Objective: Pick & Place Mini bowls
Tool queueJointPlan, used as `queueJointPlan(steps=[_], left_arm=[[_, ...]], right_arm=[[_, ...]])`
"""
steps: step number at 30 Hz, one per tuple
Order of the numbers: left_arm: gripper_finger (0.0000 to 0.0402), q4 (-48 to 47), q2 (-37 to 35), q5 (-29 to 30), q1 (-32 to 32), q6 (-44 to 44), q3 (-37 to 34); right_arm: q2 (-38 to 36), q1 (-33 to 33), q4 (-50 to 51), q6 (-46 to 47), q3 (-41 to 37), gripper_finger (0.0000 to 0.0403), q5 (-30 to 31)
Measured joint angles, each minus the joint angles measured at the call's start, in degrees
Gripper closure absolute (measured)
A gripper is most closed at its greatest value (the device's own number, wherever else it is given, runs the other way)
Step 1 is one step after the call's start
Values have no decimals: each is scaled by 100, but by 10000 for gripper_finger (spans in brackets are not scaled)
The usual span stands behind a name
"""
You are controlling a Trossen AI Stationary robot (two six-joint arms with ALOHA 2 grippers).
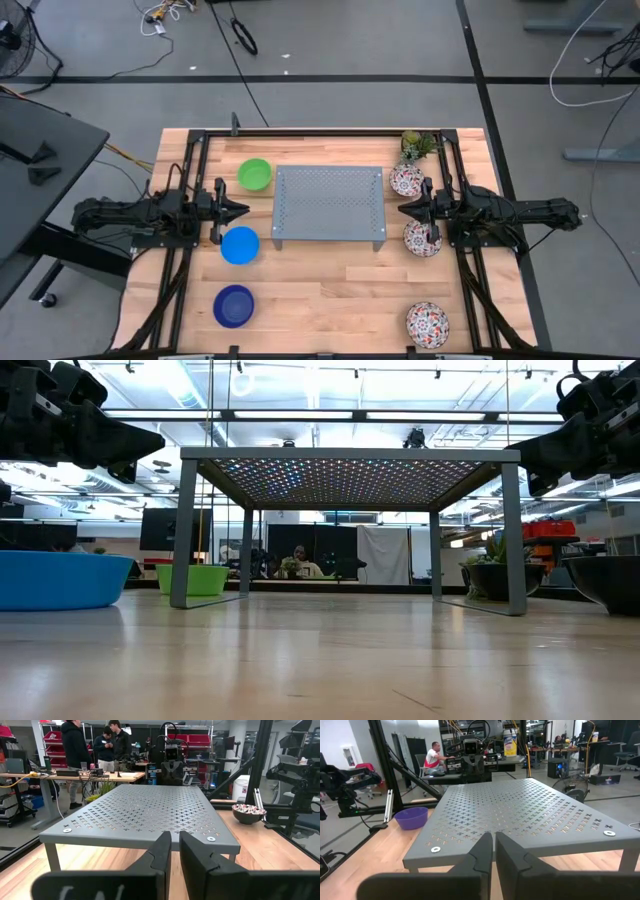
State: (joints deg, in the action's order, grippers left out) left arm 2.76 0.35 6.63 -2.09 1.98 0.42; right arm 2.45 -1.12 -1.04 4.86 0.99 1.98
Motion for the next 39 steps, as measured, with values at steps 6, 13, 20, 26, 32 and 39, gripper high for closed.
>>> queueJointPlan(steps=[6, 13, 20, 26, 32, 39], left_arm=[[358, -1, 0, 0, -2, 0, 0], [358, 0, 1, 0, -1, 0, -1], [358, -2, 0, 0, -1, 0, -1], [358, 0, -1, 0, -2, 0, -1], [358, -1, 0, 0, -2, 0, -1], [358, -1, 1, 0, -2, 0, 1]], right_arm=[[1, -1, 0, 2, 0, 376, 0], [1, 0, 0, 1, 0, 376, 0], [-1, 1, 0, 0, 0, 376, 0], [-1, -1, -13, 0, 0, 376, 0], [0, 1, -28, 72, 0, 376, -2], [1, 1, -629, 127, 0, 376, 12]])
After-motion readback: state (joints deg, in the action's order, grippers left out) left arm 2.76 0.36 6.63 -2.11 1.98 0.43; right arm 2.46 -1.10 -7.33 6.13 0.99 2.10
